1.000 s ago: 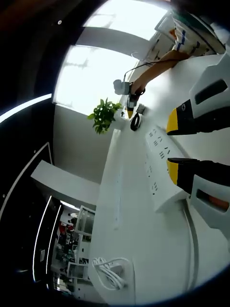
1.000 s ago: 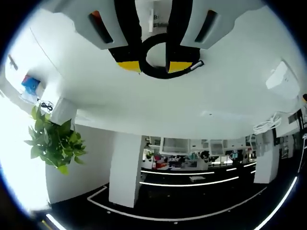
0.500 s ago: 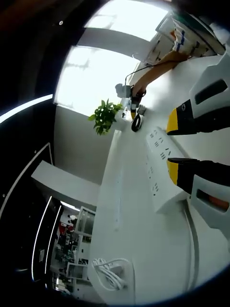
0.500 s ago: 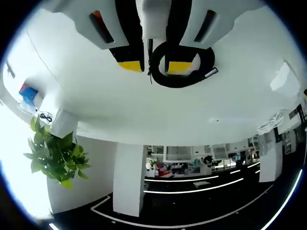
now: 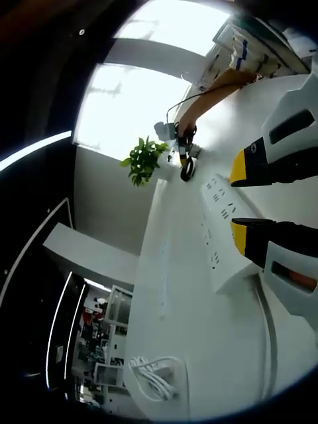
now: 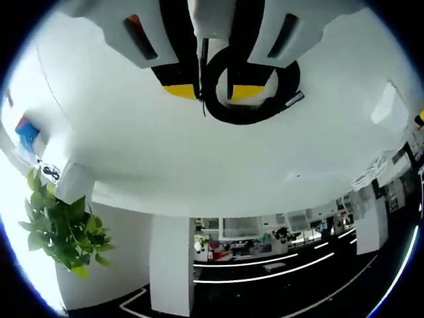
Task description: Straighten the power strip on the desk, plug the charger into it
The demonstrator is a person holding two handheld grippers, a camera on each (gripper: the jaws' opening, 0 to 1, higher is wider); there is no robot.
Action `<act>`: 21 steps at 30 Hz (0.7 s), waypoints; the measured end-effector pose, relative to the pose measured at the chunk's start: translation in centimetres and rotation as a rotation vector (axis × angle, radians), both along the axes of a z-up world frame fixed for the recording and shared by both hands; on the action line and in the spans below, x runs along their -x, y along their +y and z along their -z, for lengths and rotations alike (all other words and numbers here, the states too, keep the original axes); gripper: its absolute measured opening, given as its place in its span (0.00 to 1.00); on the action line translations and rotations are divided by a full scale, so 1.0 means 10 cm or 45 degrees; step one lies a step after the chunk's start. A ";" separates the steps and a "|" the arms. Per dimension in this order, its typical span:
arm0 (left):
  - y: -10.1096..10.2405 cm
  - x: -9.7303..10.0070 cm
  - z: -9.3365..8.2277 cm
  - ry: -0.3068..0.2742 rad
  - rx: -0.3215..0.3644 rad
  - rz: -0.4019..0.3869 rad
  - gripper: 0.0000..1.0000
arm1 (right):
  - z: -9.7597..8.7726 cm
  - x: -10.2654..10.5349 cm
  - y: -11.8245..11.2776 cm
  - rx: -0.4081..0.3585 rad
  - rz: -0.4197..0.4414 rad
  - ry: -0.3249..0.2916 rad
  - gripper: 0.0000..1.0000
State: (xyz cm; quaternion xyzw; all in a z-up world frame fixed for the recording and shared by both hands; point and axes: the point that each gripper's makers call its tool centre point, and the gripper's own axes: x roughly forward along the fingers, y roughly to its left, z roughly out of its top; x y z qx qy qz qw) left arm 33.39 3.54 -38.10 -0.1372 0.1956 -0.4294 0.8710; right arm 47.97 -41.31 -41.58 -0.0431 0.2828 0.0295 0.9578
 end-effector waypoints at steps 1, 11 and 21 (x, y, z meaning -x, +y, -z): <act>0.01 0.00 0.00 -0.002 -0.003 0.002 0.20 | 0.01 -0.01 0.00 0.017 -0.009 0.019 0.15; 0.02 0.00 0.01 -0.017 -0.028 -0.003 0.20 | 0.11 -0.02 0.00 0.161 -0.036 0.214 0.14; -0.02 0.04 -0.02 -0.031 -0.026 0.008 0.20 | 0.15 -0.06 -0.01 0.250 -0.020 0.264 0.13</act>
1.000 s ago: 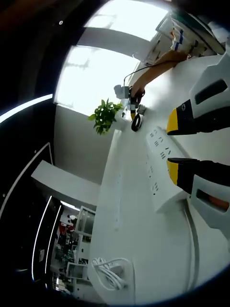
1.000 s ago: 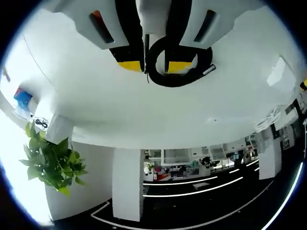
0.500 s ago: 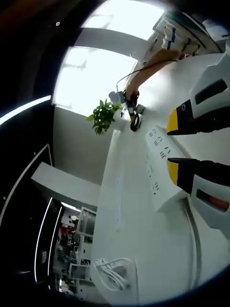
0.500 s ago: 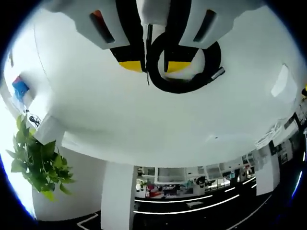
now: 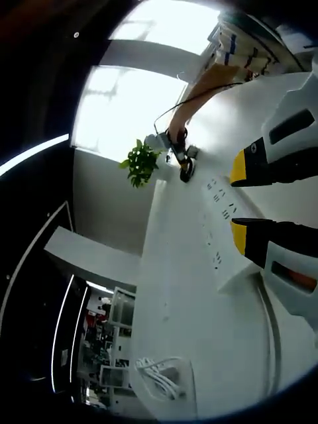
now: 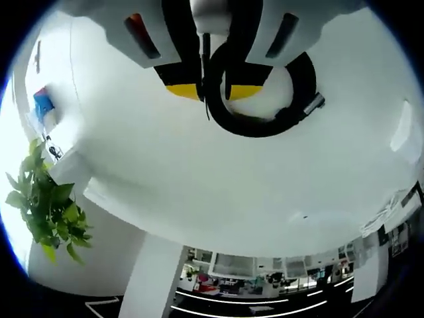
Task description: Straighten the power strip on the desk, plug the charger into it
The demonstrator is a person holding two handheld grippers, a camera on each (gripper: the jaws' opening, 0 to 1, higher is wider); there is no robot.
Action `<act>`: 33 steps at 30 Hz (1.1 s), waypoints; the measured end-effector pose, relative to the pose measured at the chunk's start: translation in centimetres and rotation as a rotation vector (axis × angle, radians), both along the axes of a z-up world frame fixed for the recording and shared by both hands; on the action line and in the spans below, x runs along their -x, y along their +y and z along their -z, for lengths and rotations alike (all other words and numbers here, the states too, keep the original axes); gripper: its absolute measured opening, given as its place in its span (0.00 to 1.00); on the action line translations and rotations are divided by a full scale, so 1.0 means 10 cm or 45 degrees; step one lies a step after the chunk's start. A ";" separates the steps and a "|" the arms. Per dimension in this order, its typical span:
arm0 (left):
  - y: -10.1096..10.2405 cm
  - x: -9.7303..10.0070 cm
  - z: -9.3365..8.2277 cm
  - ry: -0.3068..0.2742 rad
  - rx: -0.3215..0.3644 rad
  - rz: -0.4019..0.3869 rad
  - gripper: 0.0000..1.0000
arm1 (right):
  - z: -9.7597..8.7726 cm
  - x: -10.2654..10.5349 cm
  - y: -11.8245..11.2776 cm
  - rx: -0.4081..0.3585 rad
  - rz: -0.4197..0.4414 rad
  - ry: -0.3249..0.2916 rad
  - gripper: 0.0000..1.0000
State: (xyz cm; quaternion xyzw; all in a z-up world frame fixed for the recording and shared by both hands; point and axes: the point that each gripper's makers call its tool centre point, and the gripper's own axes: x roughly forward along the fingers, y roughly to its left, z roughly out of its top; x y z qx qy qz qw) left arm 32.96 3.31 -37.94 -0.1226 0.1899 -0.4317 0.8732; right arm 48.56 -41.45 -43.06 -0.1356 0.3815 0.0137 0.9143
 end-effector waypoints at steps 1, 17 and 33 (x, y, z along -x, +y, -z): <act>0.00 0.00 0.00 0.000 0.000 -0.001 0.20 | 0.01 0.00 0.00 -0.005 0.002 0.000 0.13; -0.02 -0.01 0.00 -0.003 -0.005 -0.005 0.20 | 0.00 -0.01 0.06 -0.036 -0.013 -0.025 0.10; -0.01 -0.03 0.03 -0.003 -0.013 -0.015 0.20 | -0.16 0.04 0.27 -0.052 -0.100 -0.154 0.09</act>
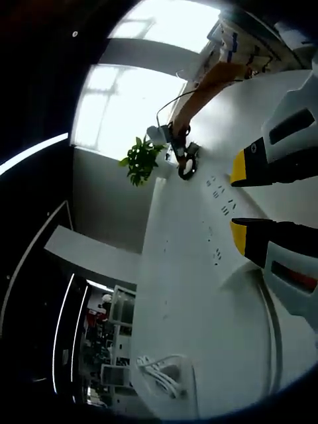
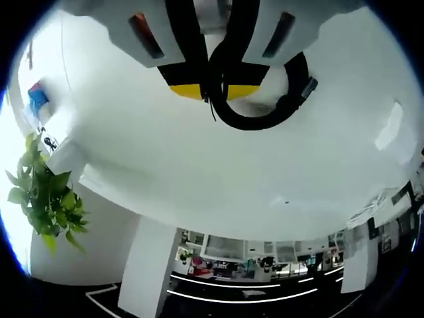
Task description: Straighten the power strip on the desk, plug the charger into it
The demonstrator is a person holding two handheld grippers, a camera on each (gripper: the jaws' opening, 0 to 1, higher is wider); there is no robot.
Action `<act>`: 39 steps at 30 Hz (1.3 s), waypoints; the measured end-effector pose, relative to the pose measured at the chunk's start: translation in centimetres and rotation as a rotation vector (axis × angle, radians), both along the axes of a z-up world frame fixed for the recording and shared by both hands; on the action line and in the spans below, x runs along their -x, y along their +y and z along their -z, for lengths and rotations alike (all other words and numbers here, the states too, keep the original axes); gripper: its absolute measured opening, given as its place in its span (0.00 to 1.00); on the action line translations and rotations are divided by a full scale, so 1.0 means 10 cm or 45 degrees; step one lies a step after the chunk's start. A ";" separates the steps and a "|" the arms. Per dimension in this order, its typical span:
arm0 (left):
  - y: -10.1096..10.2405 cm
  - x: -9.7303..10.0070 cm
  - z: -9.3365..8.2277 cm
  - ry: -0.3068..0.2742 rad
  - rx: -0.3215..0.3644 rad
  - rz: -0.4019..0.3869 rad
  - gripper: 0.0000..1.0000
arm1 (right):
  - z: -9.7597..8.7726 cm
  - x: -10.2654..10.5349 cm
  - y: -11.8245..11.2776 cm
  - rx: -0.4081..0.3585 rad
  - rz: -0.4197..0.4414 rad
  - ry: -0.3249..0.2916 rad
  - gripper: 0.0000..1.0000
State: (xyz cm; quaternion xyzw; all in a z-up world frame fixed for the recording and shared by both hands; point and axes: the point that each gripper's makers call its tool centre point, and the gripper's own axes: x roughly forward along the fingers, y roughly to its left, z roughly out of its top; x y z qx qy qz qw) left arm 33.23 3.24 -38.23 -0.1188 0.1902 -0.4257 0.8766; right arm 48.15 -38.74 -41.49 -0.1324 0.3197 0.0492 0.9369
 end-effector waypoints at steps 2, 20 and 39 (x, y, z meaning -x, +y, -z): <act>0.00 0.00 0.00 -0.001 -0.002 -0.001 0.20 | -0.04 0.03 0.06 -0.037 -0.022 -0.025 0.09; -0.01 0.01 -0.04 -0.014 0.006 0.016 0.20 | -0.37 0.32 0.39 -0.501 -0.101 -0.197 0.07; -0.04 0.04 -0.05 -0.023 0.002 0.032 0.20 | -0.56 0.37 0.74 -0.652 -0.193 -0.319 0.07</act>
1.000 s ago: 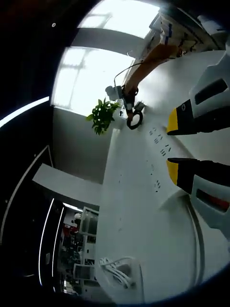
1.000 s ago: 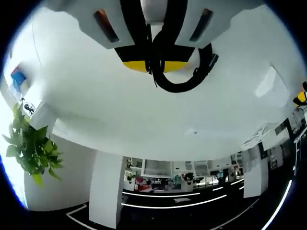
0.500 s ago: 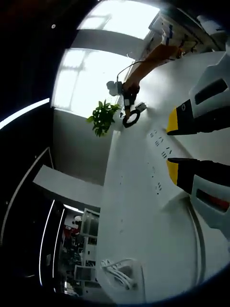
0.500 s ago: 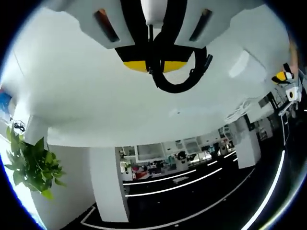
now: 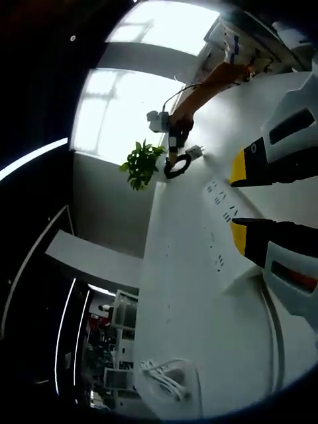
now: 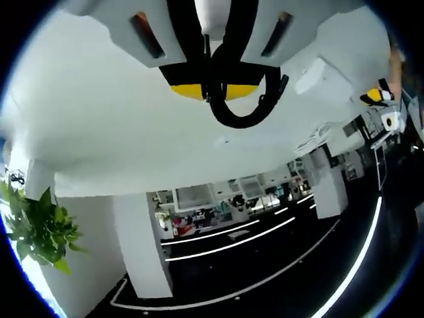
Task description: Straighten the power strip on the desk, plug the charger into it
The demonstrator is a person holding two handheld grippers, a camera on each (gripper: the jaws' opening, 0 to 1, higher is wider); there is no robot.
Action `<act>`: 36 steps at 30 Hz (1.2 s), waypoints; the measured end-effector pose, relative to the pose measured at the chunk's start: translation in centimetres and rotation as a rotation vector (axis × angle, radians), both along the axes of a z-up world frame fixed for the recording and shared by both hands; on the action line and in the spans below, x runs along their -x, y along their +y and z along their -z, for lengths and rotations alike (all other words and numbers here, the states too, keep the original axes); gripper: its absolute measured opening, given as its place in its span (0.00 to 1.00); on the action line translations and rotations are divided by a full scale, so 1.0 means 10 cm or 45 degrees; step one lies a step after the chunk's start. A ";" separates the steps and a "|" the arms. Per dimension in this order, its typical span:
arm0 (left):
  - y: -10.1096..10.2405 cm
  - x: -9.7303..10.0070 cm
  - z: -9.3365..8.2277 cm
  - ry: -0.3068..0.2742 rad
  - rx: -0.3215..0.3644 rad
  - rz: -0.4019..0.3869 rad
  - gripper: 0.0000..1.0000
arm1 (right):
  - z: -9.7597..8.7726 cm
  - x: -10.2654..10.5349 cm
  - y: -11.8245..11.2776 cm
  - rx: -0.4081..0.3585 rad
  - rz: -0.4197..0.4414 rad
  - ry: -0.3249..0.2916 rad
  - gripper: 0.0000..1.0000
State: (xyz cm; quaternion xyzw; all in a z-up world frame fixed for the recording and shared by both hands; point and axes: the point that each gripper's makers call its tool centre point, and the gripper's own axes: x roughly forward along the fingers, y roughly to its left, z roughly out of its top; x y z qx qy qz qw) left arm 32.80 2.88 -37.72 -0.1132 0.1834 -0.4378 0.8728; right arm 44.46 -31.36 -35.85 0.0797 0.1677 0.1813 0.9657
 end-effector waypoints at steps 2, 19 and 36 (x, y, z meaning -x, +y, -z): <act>0.00 0.00 0.00 0.001 0.003 0.001 0.20 | -0.01 -0.01 -0.01 -0.007 -0.001 -0.007 0.07; -0.03 0.03 0.00 -0.001 -0.004 0.017 0.20 | -0.18 -0.01 0.23 -0.251 -0.122 -0.114 0.07; -0.03 0.03 0.02 -0.001 -0.013 0.013 0.20 | -0.29 0.07 0.52 -0.223 -0.231 -0.192 0.07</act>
